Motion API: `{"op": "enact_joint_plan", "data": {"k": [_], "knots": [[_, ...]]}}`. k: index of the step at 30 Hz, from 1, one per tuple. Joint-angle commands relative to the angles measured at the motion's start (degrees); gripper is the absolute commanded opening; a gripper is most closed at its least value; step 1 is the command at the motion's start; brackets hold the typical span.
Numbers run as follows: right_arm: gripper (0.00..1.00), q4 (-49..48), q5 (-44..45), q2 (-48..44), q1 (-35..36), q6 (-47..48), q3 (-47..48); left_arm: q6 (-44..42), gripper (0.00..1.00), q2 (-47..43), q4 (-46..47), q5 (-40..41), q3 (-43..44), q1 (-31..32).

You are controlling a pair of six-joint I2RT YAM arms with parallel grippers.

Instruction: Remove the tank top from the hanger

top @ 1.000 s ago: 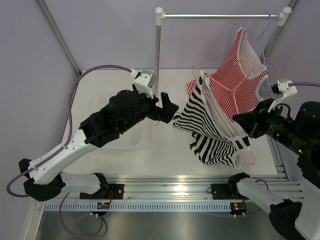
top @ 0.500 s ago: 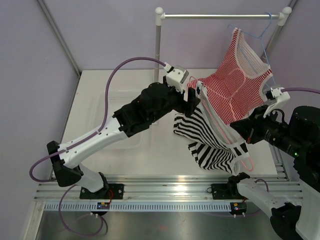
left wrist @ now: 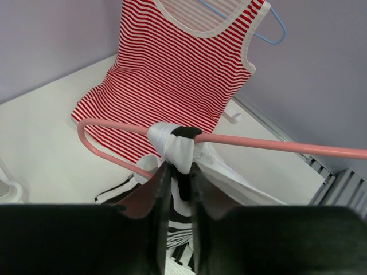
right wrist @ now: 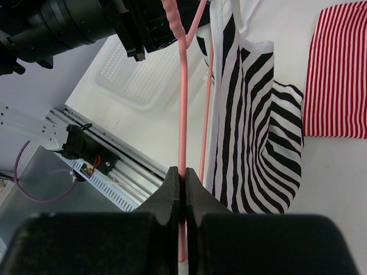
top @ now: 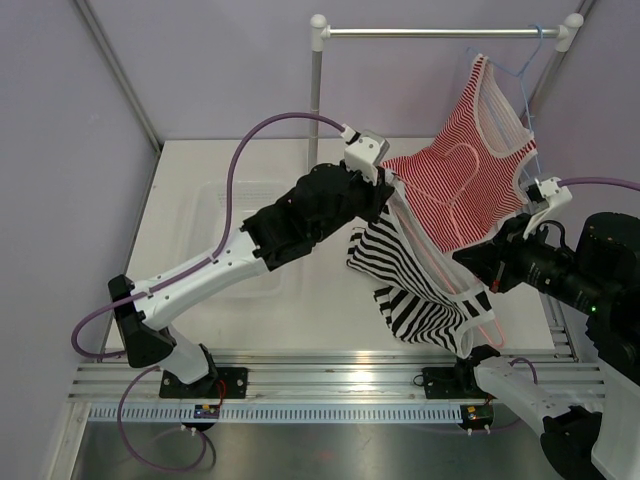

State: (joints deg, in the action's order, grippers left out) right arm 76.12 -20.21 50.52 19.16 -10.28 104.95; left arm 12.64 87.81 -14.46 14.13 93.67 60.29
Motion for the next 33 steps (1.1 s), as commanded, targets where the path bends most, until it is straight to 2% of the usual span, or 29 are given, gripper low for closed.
{"op": "enact_joint_plan", "data": {"k": [1,2,7,12,18,21,23,26,27,29,32,33], "knots": [[0.0,-3.8,-0.4,-0.3,0.4,0.0,-0.1,-0.5,0.07,0.3,3.8,3.3,2.6,0.1],[0.0,-3.8,-0.3,-0.3,0.4,0.1,-0.1,-0.4,0.0,0.1,3.6,3.9,2.5,0.1],[0.0,-3.8,-0.2,-1.1,0.4,0.7,-1.7,-0.3,0.0,-1.1,3.7,10.7,1.4,0.0],[0.0,-2.3,-0.1,-3.1,2.3,2.6,-3.7,2.6,0.0,-1.5,-0.6,20.4,4.0,-1.8],[0.0,-0.7,-3.3,-6.5,6.6,6.3,-5.4,8.2,0.0,-3.5,-5.6,21.7,3.6,-8.2],[0.0,-1.1,-4.5,-7.8,7.4,7.6,-4.7,9.8,0.0,-4.1,-7.7,18.1,3.2,-11.0],[0.0,-2.3,-4.2,-7.9,7.4,7.6,-4.7,8.7,0.0,-4.8,-5.8,15.0,2.0,-11.3],[0.0,-7.9,-1.0,-9.6,7.4,6.6,-7.0,7.6,0.0,-7.9,2.1,3.3,-4.4,-11.3],[0.0,-12.4,0.7,-10.4,7.4,5.9,-9.1,8.4,0.0,-10.2,4.7,-2.7,-9.5,-11.3],[0.0,-18.0,4.3,-12.6,7.5,3.8,-12.0,9.9,0.0,-12.1,11.3,-7.3,-14.3,-11.3],[0.0,-34.4,5.7,-18.9,7.5,-0.5,-21.1,12.7,0.0,-14.9,14.1,-11.9,-19.7,-10.8],[0.0,-44.2,5.4,-21.8,7.4,-1.7,-27.1,12.8,0.0,-15.4,14.2,-13.6,-20.7,-10.4]]}}
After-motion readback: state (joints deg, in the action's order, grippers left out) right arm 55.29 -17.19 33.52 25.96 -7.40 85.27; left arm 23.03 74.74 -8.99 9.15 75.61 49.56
